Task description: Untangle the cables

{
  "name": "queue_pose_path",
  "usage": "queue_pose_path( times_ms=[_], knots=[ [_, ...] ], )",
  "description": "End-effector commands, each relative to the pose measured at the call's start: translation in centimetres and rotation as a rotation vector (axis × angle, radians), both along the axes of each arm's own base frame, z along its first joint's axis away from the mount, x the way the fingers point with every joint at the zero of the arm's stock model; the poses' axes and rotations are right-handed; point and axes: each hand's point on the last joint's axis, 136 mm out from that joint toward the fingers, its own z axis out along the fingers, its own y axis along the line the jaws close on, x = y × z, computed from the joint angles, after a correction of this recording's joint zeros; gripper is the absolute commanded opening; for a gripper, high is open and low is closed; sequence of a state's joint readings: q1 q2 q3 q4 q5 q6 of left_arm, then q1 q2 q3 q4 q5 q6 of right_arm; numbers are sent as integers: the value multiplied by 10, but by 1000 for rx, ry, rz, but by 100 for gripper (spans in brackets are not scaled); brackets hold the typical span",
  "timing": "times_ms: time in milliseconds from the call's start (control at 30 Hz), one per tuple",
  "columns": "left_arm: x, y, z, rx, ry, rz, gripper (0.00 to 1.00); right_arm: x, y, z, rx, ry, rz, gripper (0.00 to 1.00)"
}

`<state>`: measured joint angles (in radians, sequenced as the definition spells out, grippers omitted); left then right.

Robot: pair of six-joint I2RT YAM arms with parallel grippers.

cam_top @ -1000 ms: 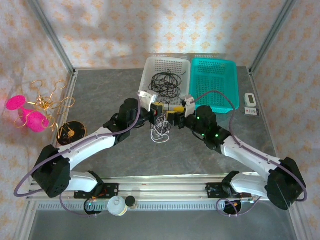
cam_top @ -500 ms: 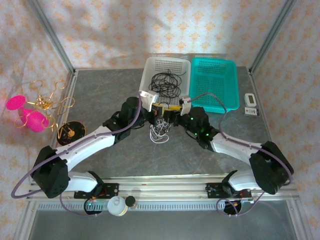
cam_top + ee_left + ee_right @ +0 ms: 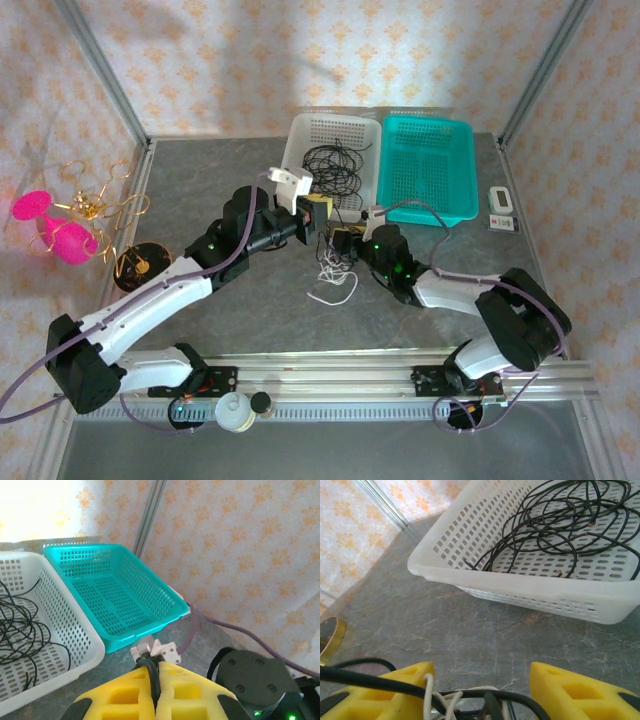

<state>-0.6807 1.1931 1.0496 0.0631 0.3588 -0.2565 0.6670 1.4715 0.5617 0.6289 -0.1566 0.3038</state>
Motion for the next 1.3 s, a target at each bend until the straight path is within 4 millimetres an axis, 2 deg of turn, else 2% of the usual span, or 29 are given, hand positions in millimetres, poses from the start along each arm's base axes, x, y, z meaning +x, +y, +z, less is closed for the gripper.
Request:
queue_pose_path(
  times_ms=[0, 300, 567, 833, 933, 1067, 1267],
  knots=[
    [-14, 8, 79, -118, -158, -11, 0, -1, -13, -27, -68, 54, -54, 55],
    [-20, 34, 148, -191, -302, 84, 0, -4, -13, -43, -136, 72, -27, 66],
    [-28, 37, 185, -249, -372, 69, 0, -7, -24, -61, -222, 102, -38, 66],
    [-35, 52, 233, -276, -499, 123, 0, -13, -44, -73, -282, 113, -94, 68],
    [-29, 52, 237, -262, -506, 144, 0, -14, -48, -70, -287, 104, -109, 69],
    [-21, 52, 232, -254, -492, 175, 0, -15, -48, -57, -266, 76, -108, 69],
    [-20, 59, 232, -231, -499, 211, 0, -26, -51, -41, -246, 21, -74, 74]
  ],
)
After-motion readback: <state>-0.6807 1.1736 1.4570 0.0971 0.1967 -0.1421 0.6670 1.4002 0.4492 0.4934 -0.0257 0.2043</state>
